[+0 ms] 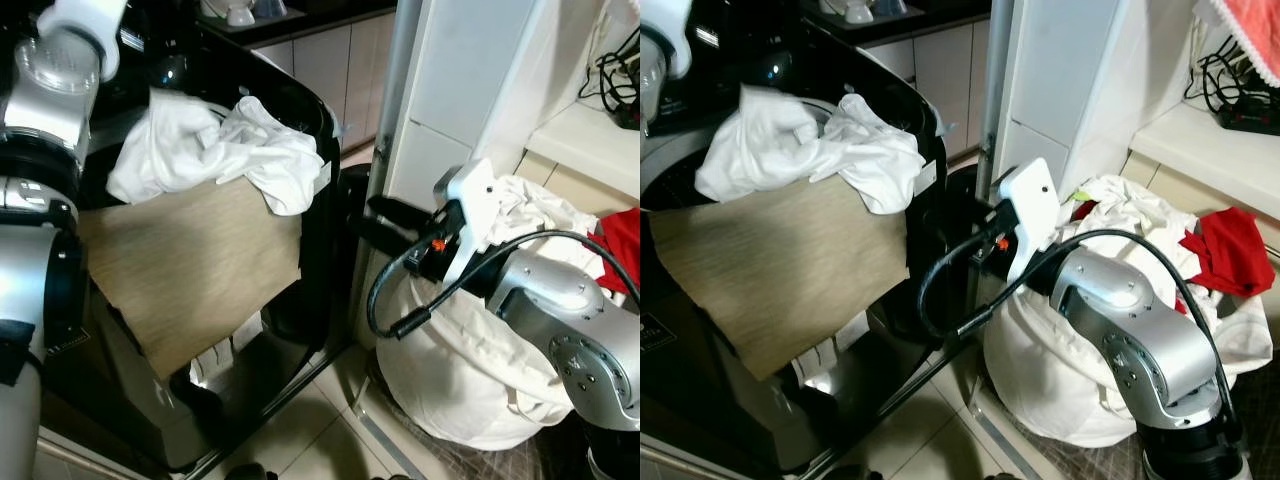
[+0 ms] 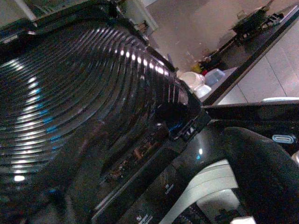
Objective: Clothes washing
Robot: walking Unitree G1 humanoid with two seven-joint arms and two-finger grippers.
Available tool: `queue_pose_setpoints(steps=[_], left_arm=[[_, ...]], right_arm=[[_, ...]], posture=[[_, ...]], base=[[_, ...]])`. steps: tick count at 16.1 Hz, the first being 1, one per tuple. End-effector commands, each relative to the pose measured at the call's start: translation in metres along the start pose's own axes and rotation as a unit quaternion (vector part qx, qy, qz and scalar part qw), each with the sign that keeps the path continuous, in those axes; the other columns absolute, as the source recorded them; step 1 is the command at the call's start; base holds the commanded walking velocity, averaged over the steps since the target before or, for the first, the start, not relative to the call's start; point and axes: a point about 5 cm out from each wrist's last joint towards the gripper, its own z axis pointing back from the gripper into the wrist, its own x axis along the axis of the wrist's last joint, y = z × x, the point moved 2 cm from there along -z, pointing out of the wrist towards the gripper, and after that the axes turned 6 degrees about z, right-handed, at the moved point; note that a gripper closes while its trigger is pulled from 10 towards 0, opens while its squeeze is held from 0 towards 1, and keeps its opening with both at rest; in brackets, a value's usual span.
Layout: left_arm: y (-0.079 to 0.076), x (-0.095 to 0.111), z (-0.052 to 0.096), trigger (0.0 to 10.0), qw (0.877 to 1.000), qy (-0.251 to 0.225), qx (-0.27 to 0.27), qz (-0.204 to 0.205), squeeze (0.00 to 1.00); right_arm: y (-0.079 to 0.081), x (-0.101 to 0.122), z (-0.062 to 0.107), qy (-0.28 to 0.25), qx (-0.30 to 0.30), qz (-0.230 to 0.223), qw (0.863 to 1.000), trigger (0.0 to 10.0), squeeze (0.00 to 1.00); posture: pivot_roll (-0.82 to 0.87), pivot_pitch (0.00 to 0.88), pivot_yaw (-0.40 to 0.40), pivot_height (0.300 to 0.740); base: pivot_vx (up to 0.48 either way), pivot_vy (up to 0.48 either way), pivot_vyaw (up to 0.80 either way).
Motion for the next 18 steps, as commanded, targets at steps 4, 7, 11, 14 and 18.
queue_pose_setpoints(steps=[4,7,11,14,18], left_arm=[[-0.036,-0.032,0.003,10.0,0.98,0.059,-0.082,0.17,0.0],[-0.048,-0.011,0.008,10.0,0.945,-0.032,-0.179,0.272,0.0],[-0.099,-0.027,0.041,10.0,0.899,-0.05,-0.371,0.227,0.0],[-0.147,-0.039,0.062,10.0,0.882,-0.043,-0.425,0.199,0.0],[-0.187,-0.042,0.067,10.0,0.885,-0.031,-0.456,0.086,0.0]], right_arm=[[-0.003,0.001,0.002,-0.005,-0.019,0.008,1.0,10.0,0.0],[-0.004,0.002,0.005,-0.007,-0.024,0.004,1.0,10.0,0.0],[-0.004,-0.004,0.007,0.004,-0.025,0.011,1.0,10.0,0.0],[-0.008,-0.009,0.007,0.012,-0.048,0.007,0.999,10.0,0.0],[0.008,-0.022,0.012,0.056,0.01,0.036,0.998,10.0,0.0]], posture=[[-0.1,0.0,0.045,0.74],[-0.1,0.0,0.045,0.74],[-0.09,0.0,0.038,0.74],[-0.08,0.0,0.03,0.74],[-0.1,0.0,0.039,0.74]], base=[[0.0,0.0,0.0],[0.0,0.0,0.0],[0.0,0.0,0.0],[0.0,0.0,0.0],[0.0,0.0,0.0]])
